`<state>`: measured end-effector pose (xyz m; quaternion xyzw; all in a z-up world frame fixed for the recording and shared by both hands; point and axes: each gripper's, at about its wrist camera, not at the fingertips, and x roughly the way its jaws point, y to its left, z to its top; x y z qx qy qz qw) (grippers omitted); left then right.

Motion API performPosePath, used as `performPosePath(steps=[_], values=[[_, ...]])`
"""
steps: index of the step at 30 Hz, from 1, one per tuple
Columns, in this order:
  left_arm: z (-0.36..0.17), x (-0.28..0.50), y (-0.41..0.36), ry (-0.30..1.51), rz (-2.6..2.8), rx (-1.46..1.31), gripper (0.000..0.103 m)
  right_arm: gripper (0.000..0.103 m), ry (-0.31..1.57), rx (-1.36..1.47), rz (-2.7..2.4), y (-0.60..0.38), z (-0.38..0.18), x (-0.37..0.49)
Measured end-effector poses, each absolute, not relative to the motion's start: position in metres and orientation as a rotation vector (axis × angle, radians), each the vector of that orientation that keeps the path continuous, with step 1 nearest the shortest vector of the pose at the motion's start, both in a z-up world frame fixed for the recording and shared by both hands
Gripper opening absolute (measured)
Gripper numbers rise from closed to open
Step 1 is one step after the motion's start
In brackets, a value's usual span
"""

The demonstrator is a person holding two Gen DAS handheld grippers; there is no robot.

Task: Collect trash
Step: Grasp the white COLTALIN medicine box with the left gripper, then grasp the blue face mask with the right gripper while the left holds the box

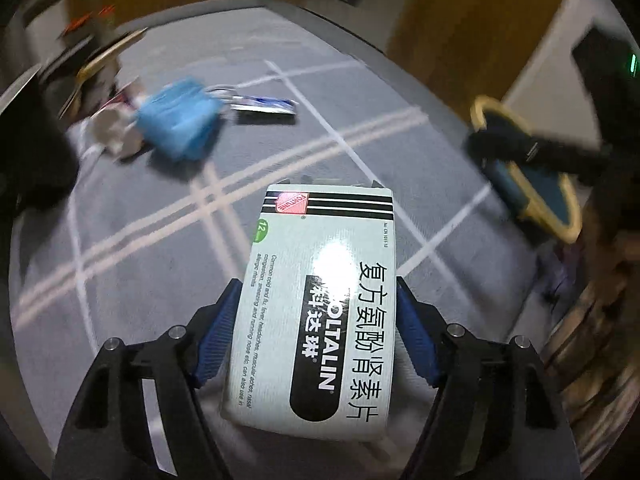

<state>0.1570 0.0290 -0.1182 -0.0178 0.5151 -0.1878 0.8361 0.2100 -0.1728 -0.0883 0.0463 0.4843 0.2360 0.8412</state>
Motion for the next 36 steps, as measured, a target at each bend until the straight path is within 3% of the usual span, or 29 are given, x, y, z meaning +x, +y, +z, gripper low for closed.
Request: performPosePath(steps=[10,20,23,28,31,36], values=[[-0.072,0.133,0.116,0.973,-0.122,-0.319,0.072,0.071,1.002,-0.071,0.618,-0.088,-0.089,0.245],[-0.063,0.148,0.164,0.874,0.06,-0.455,0.072,0.069,0.916,-0.371,0.647,0.029,-0.103,0.261],[-0.067,0.15,0.167,0.871,0.074,-0.486,0.073,0.058,0.94,-0.388,0.629,0.044,-0.116,0.27],[-0.067,0.149,0.174,0.864,0.083,-0.513,0.073,0.019,0.988,-0.324,0.63,0.044,-0.128,0.275],[-0.067,0.153,0.173,0.862,0.08,-0.514,0.073,0.012,0.989,-0.283,0.661,0.033,-0.123,0.264],[-0.064,0.152,0.168,0.847,0.067,-0.502,0.073,0.009,0.977,-0.226,0.723,0.012,-0.106,0.232]])
